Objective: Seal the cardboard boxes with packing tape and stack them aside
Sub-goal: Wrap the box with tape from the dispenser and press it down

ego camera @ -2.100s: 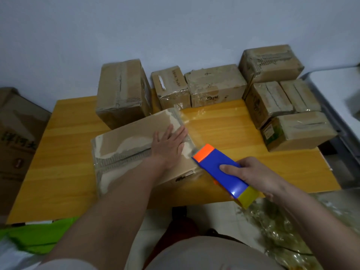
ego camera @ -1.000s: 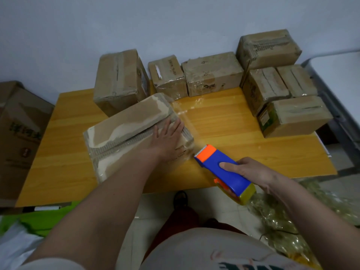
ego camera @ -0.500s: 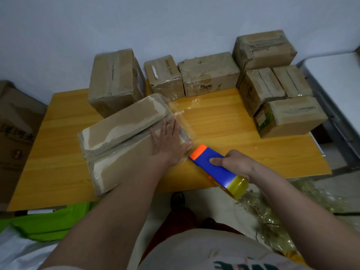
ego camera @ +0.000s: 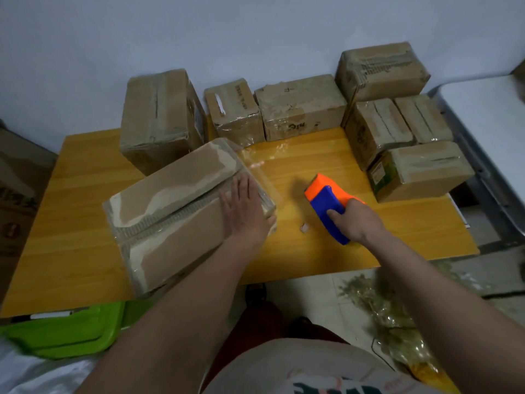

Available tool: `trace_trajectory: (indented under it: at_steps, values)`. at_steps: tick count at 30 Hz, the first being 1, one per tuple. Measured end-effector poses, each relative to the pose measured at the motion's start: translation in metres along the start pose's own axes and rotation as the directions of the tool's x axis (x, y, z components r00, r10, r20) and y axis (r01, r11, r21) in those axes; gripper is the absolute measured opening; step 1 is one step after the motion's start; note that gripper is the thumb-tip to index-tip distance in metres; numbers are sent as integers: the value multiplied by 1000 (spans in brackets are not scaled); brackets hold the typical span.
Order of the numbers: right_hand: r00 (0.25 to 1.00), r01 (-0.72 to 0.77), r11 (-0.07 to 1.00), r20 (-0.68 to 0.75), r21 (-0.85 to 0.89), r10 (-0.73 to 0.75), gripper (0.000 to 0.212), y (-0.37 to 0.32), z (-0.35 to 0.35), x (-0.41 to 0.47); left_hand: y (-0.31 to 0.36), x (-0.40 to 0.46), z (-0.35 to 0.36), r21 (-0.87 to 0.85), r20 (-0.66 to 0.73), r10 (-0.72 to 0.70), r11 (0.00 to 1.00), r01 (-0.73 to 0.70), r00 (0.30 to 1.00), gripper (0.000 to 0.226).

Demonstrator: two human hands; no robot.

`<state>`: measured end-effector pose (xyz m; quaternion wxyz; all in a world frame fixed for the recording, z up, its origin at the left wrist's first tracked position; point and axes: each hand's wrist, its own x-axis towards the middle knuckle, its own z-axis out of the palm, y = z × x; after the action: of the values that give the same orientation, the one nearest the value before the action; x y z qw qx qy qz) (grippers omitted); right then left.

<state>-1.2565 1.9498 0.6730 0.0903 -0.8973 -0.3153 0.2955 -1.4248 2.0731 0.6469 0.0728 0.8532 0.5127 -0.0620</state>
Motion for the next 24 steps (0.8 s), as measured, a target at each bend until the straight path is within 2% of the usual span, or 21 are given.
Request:
trace_trajectory:
  at_steps: [2, 6, 8, 11, 13, 15, 16, 18, 20, 24]
  values:
    - [998, 16, 1000, -62, -22, -17, 26, 3, 5, 13, 3, 1, 0, -14, -1, -14, 1000, 14, 1000, 111]
    - [996, -17, 980, -94, -198, -2, 35, 15, 26, 33, -2, 2, 1, -6, 51, 31, 1000, -31, 998, 131]
    - [996, -21, 979, -86, -201, 4, 39, 21, 38, 42, -10, 3, 0, -41, 80, 79, 996, -76, 994, 138]
    - [995, -44, 986, -97, -163, 29, 48, 25, 51, 51, -19, 3, -3, -118, 72, 139, 985, -130, 988, 134]
    - [979, -17, 997, -205, -70, 2, 49, 16, 54, 51, -24, 3, -4, -110, 61, 169, 981, -162, 984, 132]
    - [914, 197, 972, -383, 131, -133, 28, -4, 56, 41, -28, 5, -6, -43, 47, 198, 980, -196, 979, 130]
    - [866, 332, 917, -456, 220, -204, 19, -17, 57, 31, -30, 7, -8, -15, 46, 206, 978, -206, 977, 129]
    - [798, 522, 775, -524, 356, -297, 22, -44, 68, 1, -34, 10, -8, 6, 59, 201, 979, -202, 978, 126]
    - [817, 542, 668, -505, 510, -278, 26, -64, 83, -24, -38, 9, -7, -4, 61, 205, 979, -205, 977, 123]
    - [894, 423, 630, -412, 652, -174, 32, -82, 99, -36, -41, 7, -1, -10, 21, 222, 975, -222, 975, 117]
